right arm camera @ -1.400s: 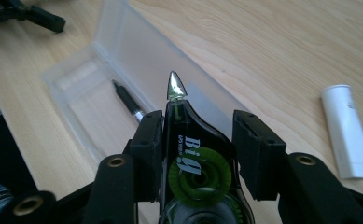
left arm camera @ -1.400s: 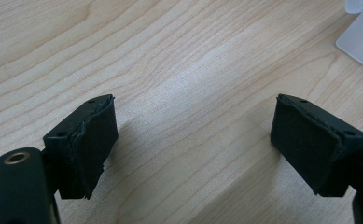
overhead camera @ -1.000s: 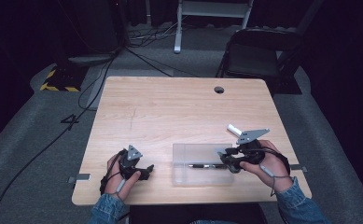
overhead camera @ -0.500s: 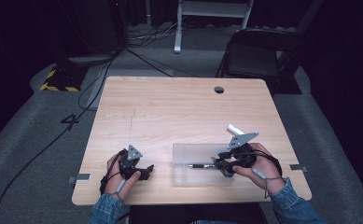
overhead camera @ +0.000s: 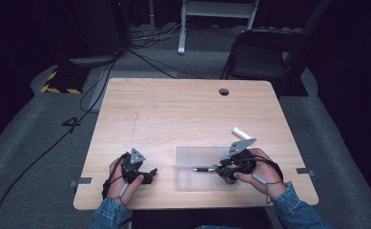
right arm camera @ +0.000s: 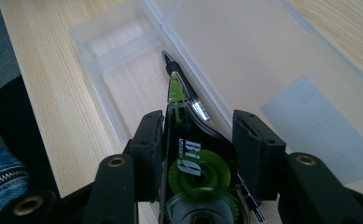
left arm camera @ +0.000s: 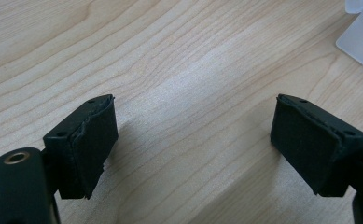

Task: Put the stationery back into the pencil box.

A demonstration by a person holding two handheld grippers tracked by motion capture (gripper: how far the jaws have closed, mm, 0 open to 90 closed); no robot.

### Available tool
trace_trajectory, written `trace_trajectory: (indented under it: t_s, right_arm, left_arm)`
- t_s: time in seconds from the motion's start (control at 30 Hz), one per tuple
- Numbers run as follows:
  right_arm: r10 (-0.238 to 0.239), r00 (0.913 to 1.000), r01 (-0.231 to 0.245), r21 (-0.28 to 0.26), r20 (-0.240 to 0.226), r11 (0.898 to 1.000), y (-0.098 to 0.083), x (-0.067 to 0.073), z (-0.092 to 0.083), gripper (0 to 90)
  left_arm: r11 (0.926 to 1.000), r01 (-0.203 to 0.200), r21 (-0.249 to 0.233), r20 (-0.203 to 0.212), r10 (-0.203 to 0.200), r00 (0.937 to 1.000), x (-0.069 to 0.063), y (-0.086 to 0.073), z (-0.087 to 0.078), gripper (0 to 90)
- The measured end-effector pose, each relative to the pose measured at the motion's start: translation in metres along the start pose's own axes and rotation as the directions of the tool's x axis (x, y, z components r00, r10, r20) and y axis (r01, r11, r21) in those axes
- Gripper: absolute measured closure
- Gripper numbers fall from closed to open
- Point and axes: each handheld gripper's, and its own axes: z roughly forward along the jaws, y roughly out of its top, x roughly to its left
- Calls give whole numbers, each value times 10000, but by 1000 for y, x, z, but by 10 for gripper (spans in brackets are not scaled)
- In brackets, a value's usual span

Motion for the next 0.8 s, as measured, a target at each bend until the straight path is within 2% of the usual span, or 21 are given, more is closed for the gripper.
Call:
trace_trajectory:
  t_s: [0.33,0.63,0.8]
  right_arm:
    - [44,9999,-39,320,-160,9995,-3,1,9,551]
    - [242,9977,-208,550,-627,9983,-4,8,15,550]
    - [203,9967,-150,685,-785,9975,-5,9,20,549]
  left_arm:
    - [10000,3,-6,1,-3,10000,0,0,0,152]
    - [10000,10,-4,1,-10,10000,0,0,0,152]
    - [10000,2,-1,-2,-2,10000,0,0,0,152]
